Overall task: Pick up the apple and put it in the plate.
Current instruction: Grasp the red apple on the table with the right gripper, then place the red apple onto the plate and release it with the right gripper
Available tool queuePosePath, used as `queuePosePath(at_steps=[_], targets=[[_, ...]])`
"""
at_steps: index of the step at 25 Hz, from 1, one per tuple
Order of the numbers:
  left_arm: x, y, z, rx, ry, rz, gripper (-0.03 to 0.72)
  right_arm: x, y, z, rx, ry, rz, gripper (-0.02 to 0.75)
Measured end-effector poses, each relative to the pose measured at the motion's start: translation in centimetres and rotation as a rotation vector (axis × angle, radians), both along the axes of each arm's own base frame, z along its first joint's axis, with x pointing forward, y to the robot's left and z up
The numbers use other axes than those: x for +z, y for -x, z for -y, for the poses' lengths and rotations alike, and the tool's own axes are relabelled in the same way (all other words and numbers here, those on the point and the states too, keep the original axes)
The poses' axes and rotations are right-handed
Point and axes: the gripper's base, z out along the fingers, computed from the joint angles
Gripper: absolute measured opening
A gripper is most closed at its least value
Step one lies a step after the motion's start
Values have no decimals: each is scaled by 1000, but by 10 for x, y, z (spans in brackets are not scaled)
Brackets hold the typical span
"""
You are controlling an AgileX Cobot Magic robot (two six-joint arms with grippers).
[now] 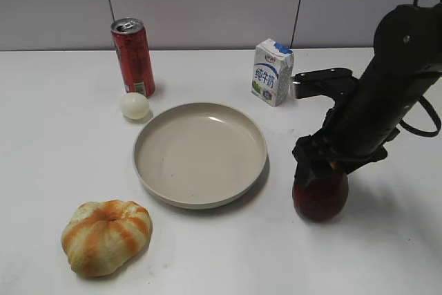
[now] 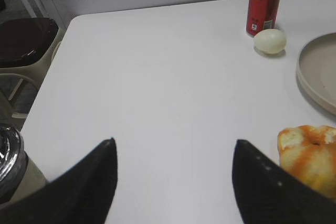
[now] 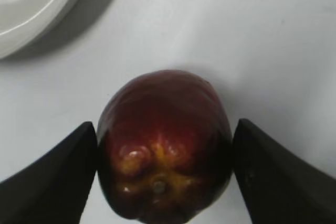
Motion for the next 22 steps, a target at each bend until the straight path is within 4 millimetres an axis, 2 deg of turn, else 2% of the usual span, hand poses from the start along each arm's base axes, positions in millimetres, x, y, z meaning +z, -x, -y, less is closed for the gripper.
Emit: queuePosePath(at_steps=[5, 9, 13, 15, 18, 20, 22], targets=[[0, 0, 0, 0, 0, 0, 522, 8, -1, -2, 8, 4, -37, 593], [0, 0, 0, 0, 0, 0, 522, 43, -14, -11, 13, -44, 16, 592], [0, 0, 0, 0, 0, 0, 522, 75, -26, -35, 62, -97, 127, 592], [0, 0, 0, 0, 0, 0, 522, 82, -26, -56, 108, -121, 172, 592], [0, 0, 0, 0, 0, 0, 522, 80, -29, -87, 172, -145, 217, 592], [0, 0, 0, 0, 0, 0, 522, 72, -32, -104, 204, -148, 235, 592], [0, 0, 0, 0, 0, 0, 522, 55, -36, -119, 234, -138, 248, 592]])
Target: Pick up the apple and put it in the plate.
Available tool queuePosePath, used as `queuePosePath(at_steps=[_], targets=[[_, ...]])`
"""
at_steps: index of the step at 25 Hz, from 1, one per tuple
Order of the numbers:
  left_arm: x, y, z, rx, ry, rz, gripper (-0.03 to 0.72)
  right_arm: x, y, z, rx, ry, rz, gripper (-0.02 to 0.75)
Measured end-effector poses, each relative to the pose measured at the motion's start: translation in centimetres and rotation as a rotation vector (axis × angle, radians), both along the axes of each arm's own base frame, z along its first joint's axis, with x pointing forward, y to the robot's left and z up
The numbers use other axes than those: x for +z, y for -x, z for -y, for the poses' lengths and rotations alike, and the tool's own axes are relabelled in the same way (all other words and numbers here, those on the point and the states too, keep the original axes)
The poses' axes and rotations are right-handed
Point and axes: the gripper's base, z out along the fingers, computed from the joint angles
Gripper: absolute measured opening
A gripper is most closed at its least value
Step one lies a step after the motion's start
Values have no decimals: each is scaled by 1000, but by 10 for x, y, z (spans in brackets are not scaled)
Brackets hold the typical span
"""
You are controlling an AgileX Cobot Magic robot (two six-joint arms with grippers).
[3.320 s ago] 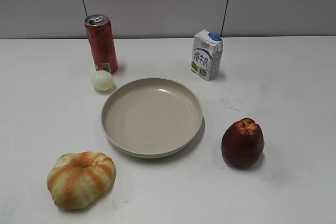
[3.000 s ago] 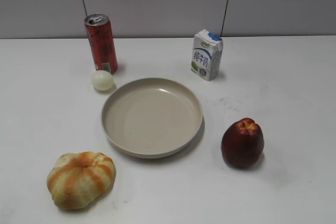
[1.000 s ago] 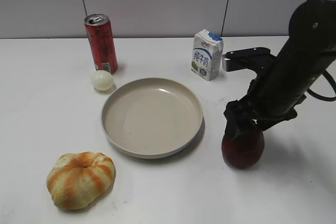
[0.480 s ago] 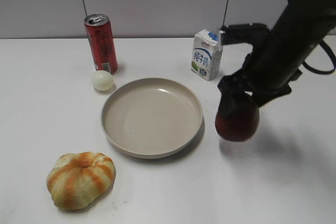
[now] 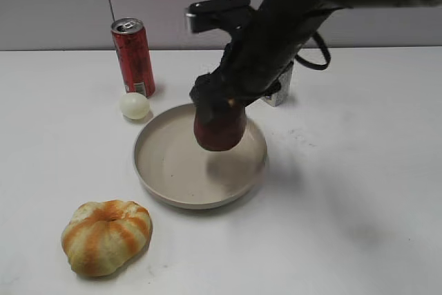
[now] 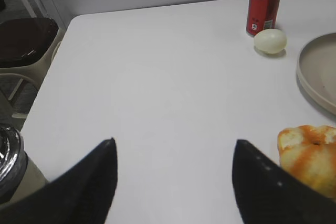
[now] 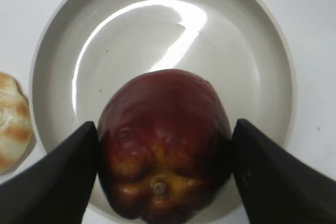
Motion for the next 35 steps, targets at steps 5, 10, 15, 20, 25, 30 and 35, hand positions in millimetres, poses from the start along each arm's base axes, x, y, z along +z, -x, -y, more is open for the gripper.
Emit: queuePosePath(at_steps=[5, 10, 15, 20, 25, 30, 35], targets=[[0, 0, 0, 0, 0, 0, 522, -37, -8, -19, 23, 27, -17, 590], [0, 0, 0, 0, 0, 0, 522, -55, -12, -22, 22, 45, -40, 622], [0, 0, 0, 0, 0, 0, 522, -46, -16, -26, 26, 38, -35, 683], [0, 0, 0, 0, 0, 0, 522, -1, -22, -32, 60, 52, -58, 688], [0, 0, 0, 0, 0, 0, 522, 68, -22, -16, 22, 122, -31, 688], [0, 0, 0, 0, 0, 0, 522, 94, -14, 22, -80, 165, -52, 685], [0, 0, 0, 0, 0, 0, 522, 100, 11, 75, -181, 190, -103, 678]])
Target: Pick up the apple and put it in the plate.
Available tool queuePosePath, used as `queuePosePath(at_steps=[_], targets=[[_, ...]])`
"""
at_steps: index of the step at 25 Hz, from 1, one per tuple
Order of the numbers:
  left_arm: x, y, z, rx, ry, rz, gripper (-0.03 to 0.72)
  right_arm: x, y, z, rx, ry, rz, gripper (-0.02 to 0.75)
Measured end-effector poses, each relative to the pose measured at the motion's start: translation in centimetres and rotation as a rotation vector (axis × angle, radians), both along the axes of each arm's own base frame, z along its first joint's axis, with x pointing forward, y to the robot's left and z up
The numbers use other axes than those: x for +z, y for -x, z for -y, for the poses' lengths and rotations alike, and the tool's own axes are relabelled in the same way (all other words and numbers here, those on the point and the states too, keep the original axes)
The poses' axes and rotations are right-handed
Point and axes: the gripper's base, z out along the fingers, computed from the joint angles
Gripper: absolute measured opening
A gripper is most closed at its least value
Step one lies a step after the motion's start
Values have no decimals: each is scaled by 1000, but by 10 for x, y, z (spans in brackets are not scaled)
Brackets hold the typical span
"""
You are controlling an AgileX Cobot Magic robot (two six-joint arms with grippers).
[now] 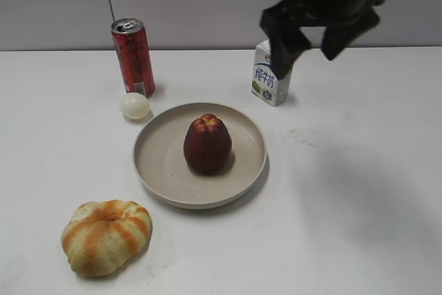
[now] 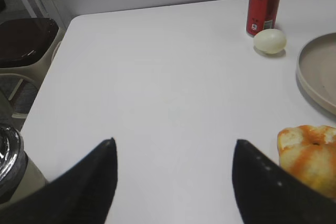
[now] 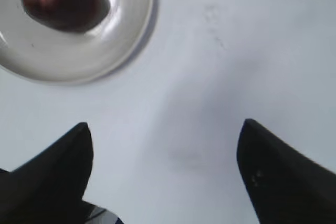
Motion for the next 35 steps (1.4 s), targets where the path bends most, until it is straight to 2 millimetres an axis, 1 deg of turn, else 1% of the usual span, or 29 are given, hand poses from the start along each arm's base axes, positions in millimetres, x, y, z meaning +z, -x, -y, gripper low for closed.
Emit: queuePosePath(at_steps=[2, 3, 6, 7, 9, 14, 17, 19, 21, 25, 27, 30, 35], targets=[[0, 0, 0, 0, 0, 0, 522, -3, 18, 23, -32, 23, -28, 675], [0, 0, 0, 0, 0, 0, 522, 0, 29, 34, -47, 25, -28, 674], [0, 0, 0, 0, 0, 0, 522, -5, 70, 61, -74, 38, -52, 667], [0, 0, 0, 0, 0, 0, 522, -2, 85, 68, -80, 29, -39, 666], [0, 0, 0, 0, 0, 0, 522, -6, 115, 82, -88, 17, -27, 666], [0, 0, 0, 0, 0, 0, 522, -7, 181, 115, -92, -53, 94, 659], [0, 0, 0, 0, 0, 0, 522, -8, 211, 130, -92, -115, 204, 651], [0, 0, 0, 0, 0, 0, 522, -12, 228, 138, -91, -157, 282, 646], [0, 0, 0, 0, 0, 0, 522, -17, 242, 145, -90, -196, 355, 643], [0, 0, 0, 0, 0, 0, 522, -37, 257, 153, -89, -191, 371, 622], [0, 0, 0, 0, 0, 0, 522, -43, 259, 156, -90, -166, 365, 609], [0, 0, 0, 0, 0, 0, 522, -44, 259, 157, -91, -162, 366, 594], [0, 0, 0, 0, 0, 0, 522, -44, 259, 157, -91, -161, 365, 592]])
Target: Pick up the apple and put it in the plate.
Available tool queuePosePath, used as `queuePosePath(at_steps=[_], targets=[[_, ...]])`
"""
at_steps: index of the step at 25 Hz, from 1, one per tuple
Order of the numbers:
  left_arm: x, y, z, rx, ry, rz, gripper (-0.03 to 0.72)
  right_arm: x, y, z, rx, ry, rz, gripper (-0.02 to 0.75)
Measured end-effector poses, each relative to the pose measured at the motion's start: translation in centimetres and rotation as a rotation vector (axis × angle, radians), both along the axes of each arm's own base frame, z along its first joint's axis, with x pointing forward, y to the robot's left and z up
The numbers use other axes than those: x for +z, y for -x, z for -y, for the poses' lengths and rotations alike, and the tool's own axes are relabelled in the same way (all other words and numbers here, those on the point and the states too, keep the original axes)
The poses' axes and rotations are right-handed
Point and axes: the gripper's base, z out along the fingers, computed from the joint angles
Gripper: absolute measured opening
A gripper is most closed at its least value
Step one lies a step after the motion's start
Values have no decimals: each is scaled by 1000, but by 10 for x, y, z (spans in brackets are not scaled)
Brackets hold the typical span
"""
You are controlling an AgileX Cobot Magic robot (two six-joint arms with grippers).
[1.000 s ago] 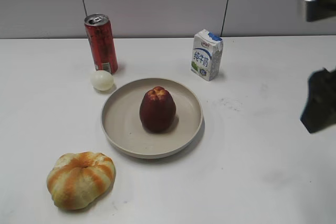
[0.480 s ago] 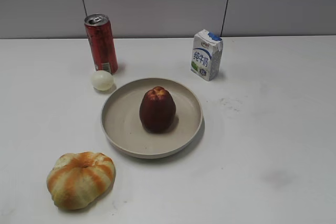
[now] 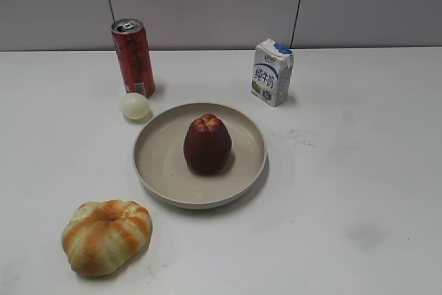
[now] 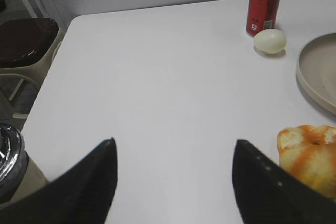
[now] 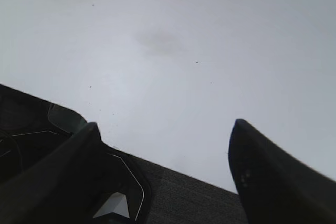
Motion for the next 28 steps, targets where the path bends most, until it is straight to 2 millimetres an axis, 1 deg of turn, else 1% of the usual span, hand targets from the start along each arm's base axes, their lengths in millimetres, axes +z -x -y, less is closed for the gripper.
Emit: queuePosePath(at_steps=[5, 9, 14, 19, 23, 28], targets=[[0, 0, 0, 0, 0, 0, 522, 0, 1, 0, 0, -2, 6, 592], [0, 0, 0, 0, 0, 0, 522, 3, 6, 5, -35, -26, 47, 592], [0, 0, 0, 0, 0, 0, 522, 9, 22, 18, -216, -72, 166, 592], [0, 0, 0, 0, 0, 0, 522, 12, 45, 26, -368, -100, 321, 592], [0, 0, 0, 0, 0, 0, 522, 12, 59, 26, -383, -123, 409, 592], [0, 0, 0, 0, 0, 0, 522, 12, 61, 25, -377, -139, 413, 591]])
